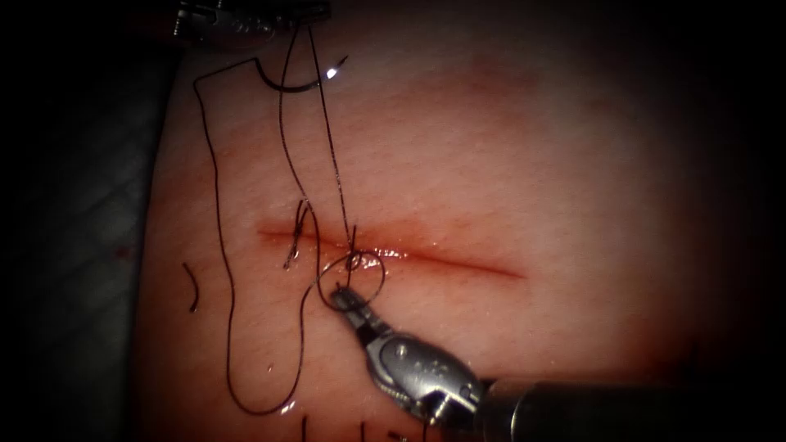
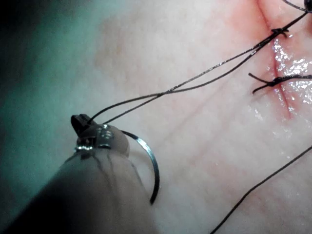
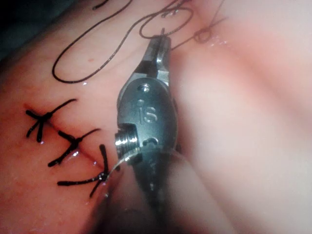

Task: Wound Closure
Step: Tie the knot by pulling the left tool up and the right tool down.

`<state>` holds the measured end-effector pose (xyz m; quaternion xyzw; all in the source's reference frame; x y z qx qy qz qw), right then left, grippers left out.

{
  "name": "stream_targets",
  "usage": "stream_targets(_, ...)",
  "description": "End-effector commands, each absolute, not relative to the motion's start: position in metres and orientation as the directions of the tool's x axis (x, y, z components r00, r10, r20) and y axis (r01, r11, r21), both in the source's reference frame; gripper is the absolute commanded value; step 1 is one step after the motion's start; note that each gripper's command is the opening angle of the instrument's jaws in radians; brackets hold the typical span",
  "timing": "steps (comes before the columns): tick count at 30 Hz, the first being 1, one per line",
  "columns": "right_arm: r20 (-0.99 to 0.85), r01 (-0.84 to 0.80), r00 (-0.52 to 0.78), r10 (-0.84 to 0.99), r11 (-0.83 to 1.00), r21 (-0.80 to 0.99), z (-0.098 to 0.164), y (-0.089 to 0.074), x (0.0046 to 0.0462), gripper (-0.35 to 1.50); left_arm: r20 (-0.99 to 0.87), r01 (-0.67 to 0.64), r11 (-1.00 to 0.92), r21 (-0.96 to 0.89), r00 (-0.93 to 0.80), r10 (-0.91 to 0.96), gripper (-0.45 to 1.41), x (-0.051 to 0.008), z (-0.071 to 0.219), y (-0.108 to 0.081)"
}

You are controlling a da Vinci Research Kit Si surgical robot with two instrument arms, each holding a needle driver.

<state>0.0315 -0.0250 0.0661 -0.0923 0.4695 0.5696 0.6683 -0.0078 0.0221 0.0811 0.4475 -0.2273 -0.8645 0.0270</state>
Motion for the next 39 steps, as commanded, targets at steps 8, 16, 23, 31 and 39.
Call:
stream_targets(8,-0.736,-0.842,-0.082,0.672,0.349,0.413,0.067,-0.027,0.0324,-0.35,-0.754,-0.244,-0.849,0.469,-0.612,-0.240,-0.45,-0.0092,0.083,0.024)
stream_targets(16,-0.724,-0.823,-0.034,0.689,0.392,0.412,0.065,-0.031,0.0332,-0.35,-0.743,-0.273,-0.829,0.487,-0.629,-0.229,-0.45,-0.0104,0.085,0.026)
stream_targets(23,-0.729,-0.811,-0.006,0.684,0.423,0.404,0.065,-0.035,0.0335,-0.35,-0.744,-0.296,-0.815,0.497,-0.629,-0.225,-0.45,-0.0109,0.087,0.028)
stream_targets(31,-0.728,-0.811,0.004,0.686,0.428,0.399,0.065,-0.035,0.0333,-0.35,-0.756,-0.311,-0.820,0.480,-0.621,-0.207,-0.45,-0.0104,0.087,0.029)
stream_targets(39,-0.722,-0.811,0.014,0.692,0.430,0.397,0.065,-0.036,0.0336,-0.35,-0.785,-0.336,-0.833,0.439,-0.595,-0.174,-0.45,-0.0096,0.087,0.028)
